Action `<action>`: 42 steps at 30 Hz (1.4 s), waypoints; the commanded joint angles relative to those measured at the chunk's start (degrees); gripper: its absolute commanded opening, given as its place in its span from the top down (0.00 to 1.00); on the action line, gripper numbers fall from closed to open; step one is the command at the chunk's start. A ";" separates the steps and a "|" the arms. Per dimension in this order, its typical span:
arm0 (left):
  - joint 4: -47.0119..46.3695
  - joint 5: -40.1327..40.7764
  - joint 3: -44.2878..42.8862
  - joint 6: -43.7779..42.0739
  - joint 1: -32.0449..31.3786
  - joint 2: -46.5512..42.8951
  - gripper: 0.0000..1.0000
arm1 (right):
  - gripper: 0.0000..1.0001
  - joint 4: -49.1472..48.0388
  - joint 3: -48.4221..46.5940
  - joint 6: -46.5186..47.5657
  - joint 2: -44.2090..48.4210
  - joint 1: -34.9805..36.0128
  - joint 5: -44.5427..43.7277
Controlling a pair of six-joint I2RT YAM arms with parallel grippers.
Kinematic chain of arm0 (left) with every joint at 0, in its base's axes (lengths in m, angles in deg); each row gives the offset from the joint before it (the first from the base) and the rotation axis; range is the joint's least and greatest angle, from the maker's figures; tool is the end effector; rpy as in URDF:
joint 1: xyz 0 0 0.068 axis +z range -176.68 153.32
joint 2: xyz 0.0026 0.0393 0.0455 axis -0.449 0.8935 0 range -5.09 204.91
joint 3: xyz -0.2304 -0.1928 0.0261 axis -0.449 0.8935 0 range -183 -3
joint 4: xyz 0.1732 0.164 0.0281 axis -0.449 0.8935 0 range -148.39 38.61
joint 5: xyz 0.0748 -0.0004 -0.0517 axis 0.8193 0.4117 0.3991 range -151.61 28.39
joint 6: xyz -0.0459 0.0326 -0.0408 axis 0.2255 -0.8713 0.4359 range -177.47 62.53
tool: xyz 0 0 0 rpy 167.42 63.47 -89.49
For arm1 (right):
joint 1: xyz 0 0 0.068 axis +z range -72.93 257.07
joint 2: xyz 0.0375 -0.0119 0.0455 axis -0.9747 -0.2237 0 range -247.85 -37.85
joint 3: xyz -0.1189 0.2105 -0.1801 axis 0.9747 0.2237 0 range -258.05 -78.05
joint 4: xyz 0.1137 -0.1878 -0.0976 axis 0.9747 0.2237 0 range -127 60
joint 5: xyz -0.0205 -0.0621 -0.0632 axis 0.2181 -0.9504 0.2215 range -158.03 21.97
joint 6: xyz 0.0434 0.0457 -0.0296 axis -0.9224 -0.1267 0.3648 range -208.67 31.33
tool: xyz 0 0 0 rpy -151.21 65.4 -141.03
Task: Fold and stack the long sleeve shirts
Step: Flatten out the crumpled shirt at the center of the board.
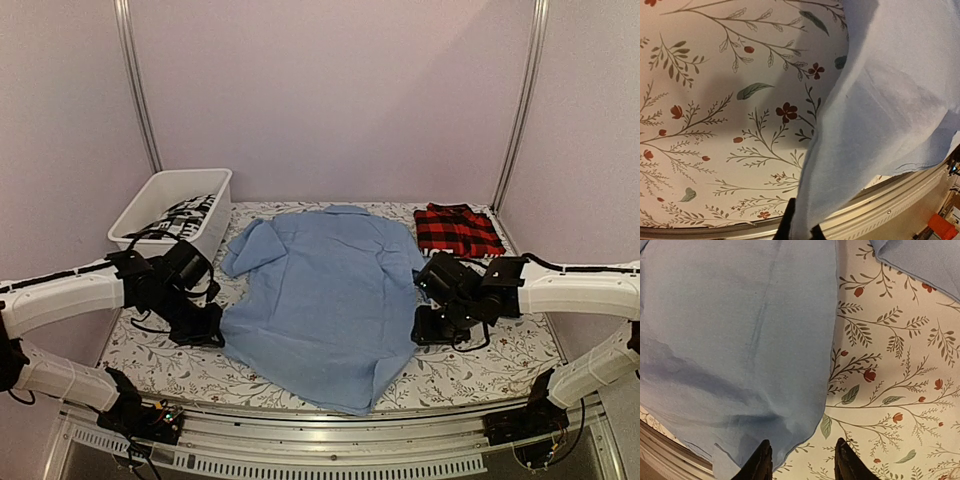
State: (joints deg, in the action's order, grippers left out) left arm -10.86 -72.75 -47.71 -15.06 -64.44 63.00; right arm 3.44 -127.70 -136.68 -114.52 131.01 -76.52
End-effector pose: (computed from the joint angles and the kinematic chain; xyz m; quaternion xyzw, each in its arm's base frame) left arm 0.1360 -0.1192 0.2304 -0.0238 0.9814 -0.1794 0.0646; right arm 0.1406 0.1789 0.2315 -0.0361 0.9775 0.1057 0.1791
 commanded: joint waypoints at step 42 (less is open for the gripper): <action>1.48 1.59 1.77 10.10 -12.18 -6.07 1.00 | 0.34 13.72 -3.13 -22.61 -10.28 22.88 -8.22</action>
State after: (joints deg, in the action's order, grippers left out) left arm -13.16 -68.64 -42.92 -2.80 -75.72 55.66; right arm 15.88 -133.88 -154.36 -127.96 153.58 -83.95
